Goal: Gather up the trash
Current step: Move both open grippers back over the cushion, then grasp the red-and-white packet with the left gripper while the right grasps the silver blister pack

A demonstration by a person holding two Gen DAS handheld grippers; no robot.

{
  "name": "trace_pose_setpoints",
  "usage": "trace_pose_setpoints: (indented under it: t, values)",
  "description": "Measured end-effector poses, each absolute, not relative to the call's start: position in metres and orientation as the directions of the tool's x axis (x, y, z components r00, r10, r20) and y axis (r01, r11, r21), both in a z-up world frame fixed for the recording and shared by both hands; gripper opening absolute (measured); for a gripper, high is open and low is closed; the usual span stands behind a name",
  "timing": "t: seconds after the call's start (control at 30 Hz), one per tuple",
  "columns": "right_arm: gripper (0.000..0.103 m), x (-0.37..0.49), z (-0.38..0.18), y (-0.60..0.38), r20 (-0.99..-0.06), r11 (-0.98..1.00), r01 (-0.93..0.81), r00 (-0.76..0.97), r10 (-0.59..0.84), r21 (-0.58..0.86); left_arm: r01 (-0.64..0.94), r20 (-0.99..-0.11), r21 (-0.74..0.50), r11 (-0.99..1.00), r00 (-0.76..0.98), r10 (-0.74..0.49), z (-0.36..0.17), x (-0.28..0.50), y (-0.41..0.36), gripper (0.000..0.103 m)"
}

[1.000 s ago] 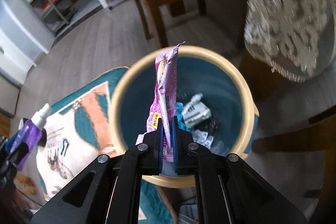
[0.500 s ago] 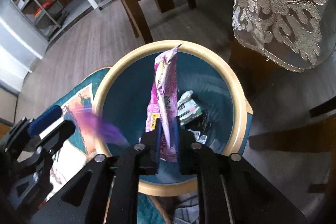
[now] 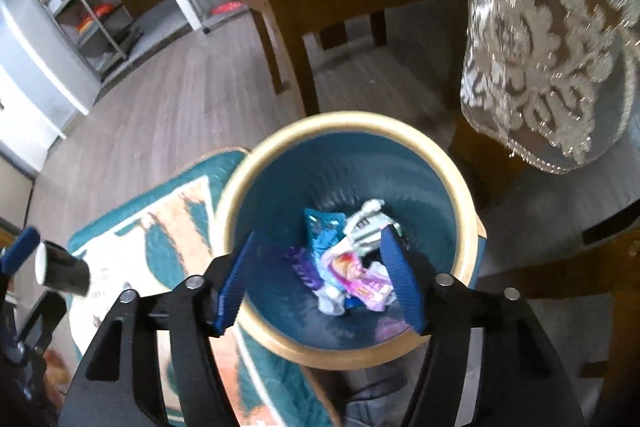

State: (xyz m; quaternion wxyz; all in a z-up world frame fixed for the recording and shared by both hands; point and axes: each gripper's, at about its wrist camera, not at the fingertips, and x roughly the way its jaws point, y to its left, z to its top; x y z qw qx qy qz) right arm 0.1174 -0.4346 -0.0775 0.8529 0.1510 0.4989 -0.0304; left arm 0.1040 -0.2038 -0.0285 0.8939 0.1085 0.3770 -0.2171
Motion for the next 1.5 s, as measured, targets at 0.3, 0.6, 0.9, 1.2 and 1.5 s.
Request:
trace_pose_setpoints:
  t: [0.3, 0.6, 0.9, 1.2, 1.5]
  values:
    - [0.085, 0.105, -0.027, -0.356, -0.776, 0.967, 0.051, 0.608, 0.167, 0.248, 0.358, -0.652, 0.087, 0.93, 0.726, -0.218, 0.023, 0.062, -0.107, 0.097]
    - [0.087, 0.11, -0.023, -0.262, -0.796, 0.981, -0.107, 0.573, 0.196, 0.164, 0.153, -0.655, 0.083, 0.985, 0.753, -0.062, 0.011, 0.047, -0.001, 0.097]
    - [0.087, 0.115, -0.038, -0.208, -0.827, 0.979, -0.142, 0.525, 0.202, 0.149, 0.122, -0.636, 0.09, 0.988, 0.771, -0.037, 0.008, 0.033, 0.043, 0.097]
    - [0.088, 0.106, -0.068, -0.157, -0.86, 0.964, -0.138, 0.436, 0.264, 0.226, 0.117, -0.637, 0.052, 0.992, 0.769, -0.057, 0.007, 0.025, 0.064, 0.097]
    - [0.088, 0.097, -0.088, -0.161, -0.886, 0.981, -0.109, 0.422, 0.193, 0.162, 0.004, -0.746, -0.05, 0.999, 0.664, -0.04, -0.06, 0.014, 0.057, 0.097]
